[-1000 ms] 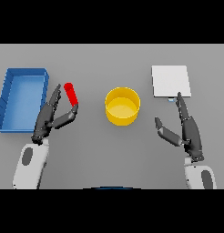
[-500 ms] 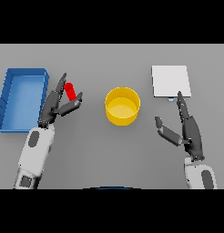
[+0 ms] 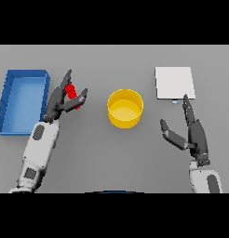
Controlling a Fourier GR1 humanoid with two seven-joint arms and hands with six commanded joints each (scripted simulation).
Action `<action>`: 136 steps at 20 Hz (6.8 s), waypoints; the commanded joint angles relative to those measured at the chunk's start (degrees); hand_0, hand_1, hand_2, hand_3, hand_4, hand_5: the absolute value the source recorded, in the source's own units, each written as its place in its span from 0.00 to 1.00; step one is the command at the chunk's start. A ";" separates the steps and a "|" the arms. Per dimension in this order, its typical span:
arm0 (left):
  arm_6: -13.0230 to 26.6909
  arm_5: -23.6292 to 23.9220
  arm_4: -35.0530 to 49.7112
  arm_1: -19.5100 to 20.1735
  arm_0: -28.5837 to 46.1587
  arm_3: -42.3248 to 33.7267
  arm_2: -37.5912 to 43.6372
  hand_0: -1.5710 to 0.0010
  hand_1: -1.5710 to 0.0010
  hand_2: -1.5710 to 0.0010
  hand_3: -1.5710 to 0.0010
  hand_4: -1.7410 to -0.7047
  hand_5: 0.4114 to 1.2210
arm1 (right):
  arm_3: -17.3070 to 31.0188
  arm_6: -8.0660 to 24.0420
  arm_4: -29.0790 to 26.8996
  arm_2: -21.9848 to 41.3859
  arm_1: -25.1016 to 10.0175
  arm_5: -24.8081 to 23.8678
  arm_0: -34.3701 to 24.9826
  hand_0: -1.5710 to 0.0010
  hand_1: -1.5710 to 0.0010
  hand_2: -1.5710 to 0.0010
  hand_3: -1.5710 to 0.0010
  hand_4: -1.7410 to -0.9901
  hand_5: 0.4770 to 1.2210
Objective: Pick up the red beaker and tilt it to pour out 1 green nut into yellow bowl. Pick up the yellow bowl and place it on the metallic measuring scale.
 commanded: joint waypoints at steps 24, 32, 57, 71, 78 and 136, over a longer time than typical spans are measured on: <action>0.35 6.80 0.77 -1.47 -3.89 -3.96 -1.35 0.01 0.01 0.01 0.02 0.02 0.87 | 0.11 -0.52 1.04 0.46 0.37 -0.59 0.90 1.00 1.00 1.00 1.00 0.64 0.24; 12.12 3.48 -9.32 4.56 -7.11 -8.56 -13.54 0.00 0.00 0.00 0.01 0.01 0.87 | 0.37 1.31 2.29 0.66 -0.22 -0.76 -0.11 1.00 1.00 1.00 1.00 0.65 0.27; 14.93 -13.38 -43.21 12.75 -32.75 2.99 -52.70 0.00 0.00 0.00 0.08 0.02 1.00 | -0.19 -0.03 -1.63 0.12 2.15 0.22 1.27 1.00 1.00 1.00 1.00 0.59 0.24; 9.66 -19.05 -52.43 10.56 -44.81 10.17 -69.47 0.00 0.00 0.00 0.00 0.00 1.00 | 0.77 0.39 1.72 0.48 2.15 -2.21 0.98 1.00 1.00 1.00 1.00 0.65 0.14; 4.97 -17.92 -55.42 9.40 -49.00 13.31 -76.94 0.00 0.00 0.00 0.00 0.01 1.00 | 0.05 -0.56 2.71 1.26 2.52 -2.60 1.78 1.00 1.00 1.00 1.00 0.71 0.15; 42.38 15.39 24.43 50.49 -6.60 -16.63 -43.26 0.76 0.80 0.80 0.81 0.86 0.35 | 2.59 -3.34 1.90 1.55 -0.14 0.26 0.52 1.00 1.00 1.00 1.00 0.74 0.26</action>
